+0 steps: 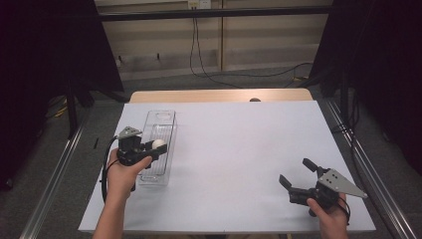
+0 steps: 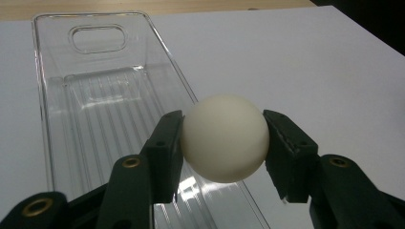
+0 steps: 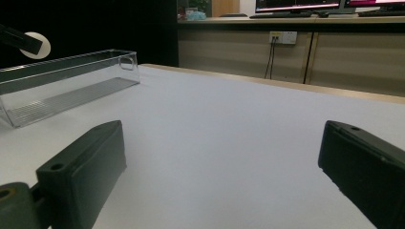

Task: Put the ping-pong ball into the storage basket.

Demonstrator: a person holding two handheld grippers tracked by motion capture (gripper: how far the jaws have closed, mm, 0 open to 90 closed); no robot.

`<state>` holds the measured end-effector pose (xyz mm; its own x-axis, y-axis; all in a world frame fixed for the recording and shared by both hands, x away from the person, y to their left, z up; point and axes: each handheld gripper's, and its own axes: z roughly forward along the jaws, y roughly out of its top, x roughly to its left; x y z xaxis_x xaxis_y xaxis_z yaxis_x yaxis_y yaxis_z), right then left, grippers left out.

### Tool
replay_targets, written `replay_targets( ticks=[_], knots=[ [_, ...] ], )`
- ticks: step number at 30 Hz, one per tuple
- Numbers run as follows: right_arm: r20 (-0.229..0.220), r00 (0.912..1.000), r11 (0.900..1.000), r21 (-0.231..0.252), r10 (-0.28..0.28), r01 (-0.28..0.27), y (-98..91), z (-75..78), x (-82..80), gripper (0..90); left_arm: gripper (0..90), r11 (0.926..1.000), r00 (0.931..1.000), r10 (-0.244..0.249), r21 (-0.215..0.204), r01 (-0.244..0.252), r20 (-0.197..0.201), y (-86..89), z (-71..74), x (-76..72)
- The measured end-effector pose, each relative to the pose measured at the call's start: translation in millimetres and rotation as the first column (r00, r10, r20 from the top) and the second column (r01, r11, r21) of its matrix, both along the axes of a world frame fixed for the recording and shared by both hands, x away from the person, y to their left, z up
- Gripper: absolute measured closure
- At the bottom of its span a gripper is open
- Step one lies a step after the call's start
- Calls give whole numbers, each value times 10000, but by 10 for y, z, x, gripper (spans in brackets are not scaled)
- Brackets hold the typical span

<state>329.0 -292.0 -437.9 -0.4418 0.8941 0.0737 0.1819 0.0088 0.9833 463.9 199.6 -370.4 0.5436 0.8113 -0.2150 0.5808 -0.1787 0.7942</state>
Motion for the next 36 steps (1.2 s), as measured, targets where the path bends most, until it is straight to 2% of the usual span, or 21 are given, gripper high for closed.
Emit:
replay_targets(
  ticks=[6, 8, 11, 12, 15, 17, 22, 25, 27, 28, 32, 36],
  knots=[
    [62, 10000, 10000, -45, 48, -48, 1, 1, 2, 17, 513, 10000, 10000, 49, 52, -49, 14, 8, -7, -2],
    [12, 10000, 10000, -47, 61, -61, 0, -1, 0, 17, 513, 9998, 9999, 147, -102, -148, -15, 5, -15, -2],
    [69, 10000, 10000, -18, 69, -69, 2, 1, 2, 17, 513, 10000, 10000, 59, 77, -59, -15, 30, -22, 3],
    [50, 10000, 10000, -4, 74, -74, 2, 3, -1, 17, 513, 9999, 9999, 166, -47, -166, -14, 22, -31, 3],
    [33, 10000, 10000, -1, 59, -59, 3, 5, -4, 17, 513, 9999, 9999, 107, 101, -107, -30, 36, -45, 6],
    [52, 10000, 10000, -6, 50, -50, 3, 5, -4, 17, 513, 9998, 9998, 220, -33, -220, -5, 30, -52, 7],
    [38, 10000, 10000, -19, 47, -47, 0, 5, -4, 17, 513, 9995, 9996, 275, 134, -276, 59, 38, -65, 9],
    [45, 10000, 10000, -22, 57, -57, 1, 4, -3, 17, 513, 9992, 9992, 401, 43, -402, 67, 43, -83, 13],
    [42, 10000, 10000, -20, 63, -63, 2, 3, -2, 17, 513, 9989, 9990, 437, 169, -439, 79, 46, -93, 12],
    [69, 10000, 10000, -42, 64, -64, 1, 1, 1, 17, 513, 9993, 9994, 329, 194, -330, 40, 52, -98, 12],
    [86, 9999, 10000, -50, 69, -69, 2, 1, 1, 17, 513, 9986, 9988, 476, 244, -478, 76, 55, -115, 8],
    [51, 10000, 10000, -13, 68, -68, 1, 1, -3, 17, 513, 9986, 9990, 425, 315, -428, 100, 67, -122, 12]
  ],
)
